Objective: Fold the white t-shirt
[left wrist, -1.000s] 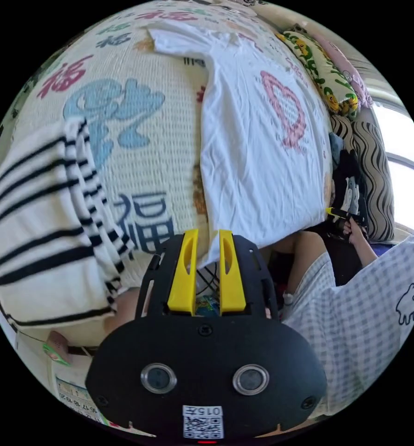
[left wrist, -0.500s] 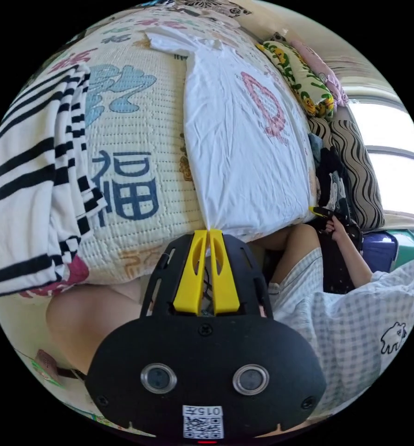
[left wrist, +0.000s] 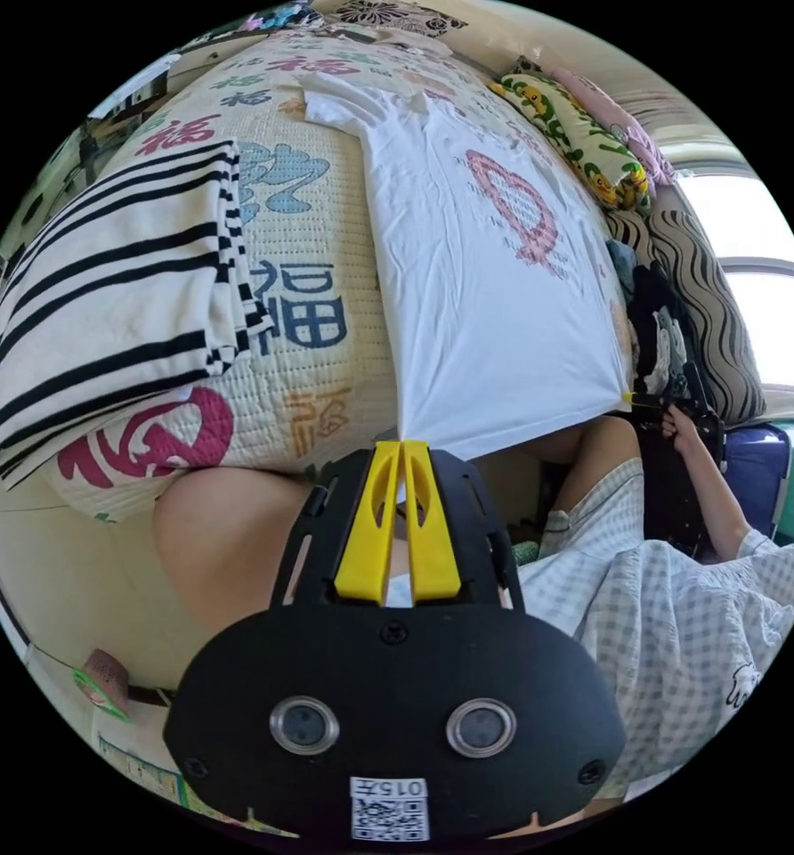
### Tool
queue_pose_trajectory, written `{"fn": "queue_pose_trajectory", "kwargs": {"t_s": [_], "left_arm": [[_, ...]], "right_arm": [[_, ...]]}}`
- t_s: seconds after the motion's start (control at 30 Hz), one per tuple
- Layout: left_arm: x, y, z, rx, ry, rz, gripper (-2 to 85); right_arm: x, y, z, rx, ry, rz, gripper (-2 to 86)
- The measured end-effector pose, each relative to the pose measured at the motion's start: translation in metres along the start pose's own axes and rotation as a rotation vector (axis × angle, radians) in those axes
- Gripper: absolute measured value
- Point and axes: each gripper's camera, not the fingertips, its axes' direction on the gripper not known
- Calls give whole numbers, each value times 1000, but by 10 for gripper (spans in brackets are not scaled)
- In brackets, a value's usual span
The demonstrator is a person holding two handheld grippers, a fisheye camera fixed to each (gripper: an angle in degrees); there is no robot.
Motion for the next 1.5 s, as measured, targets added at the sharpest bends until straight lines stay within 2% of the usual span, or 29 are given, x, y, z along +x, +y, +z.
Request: {"fn": "queue_pose_trajectory", "kwargs": {"t_s": [0.13,0.27,0.37,0.5,0.6,0.77,1.0,1.23,1.33,1.4,1.5], "left_arm": [[-1,-9,27,-86,-28,-15,-2],[-2,-10,56,-198,-51,-13,17],[-6,4,50,-123,-53,-22,36],[-17,20,43,50,48,-67,59],[-14,10,66,81,70,-66,80],[0,-19,121,101,53,-81,103],[10,-52,216,-96,-96,-88,36],[21,-69,283,-192,-131,-85,20],[35,-69,281,-74,-138,-16,23],[48,-81,276,35,-185,92,24],[72,-125,279,112,-173,223,25]], "right_arm": [[7,5,10,12,-24,64,12],[5,17,18,-41,155,74,44],[2,33,6,21,199,44,43],[4,44,-14,140,66,52,49],[2,38,-17,219,56,73,87],[-3,14,0,123,-51,85,96],[-16,0,14,20,57,60,35],[-24,-2,10,8,96,-16,36],[-29,19,-7,163,221,-29,36],[-42,38,-28,375,358,-1,22],[-67,45,-52,589,375,-42,16]]}}
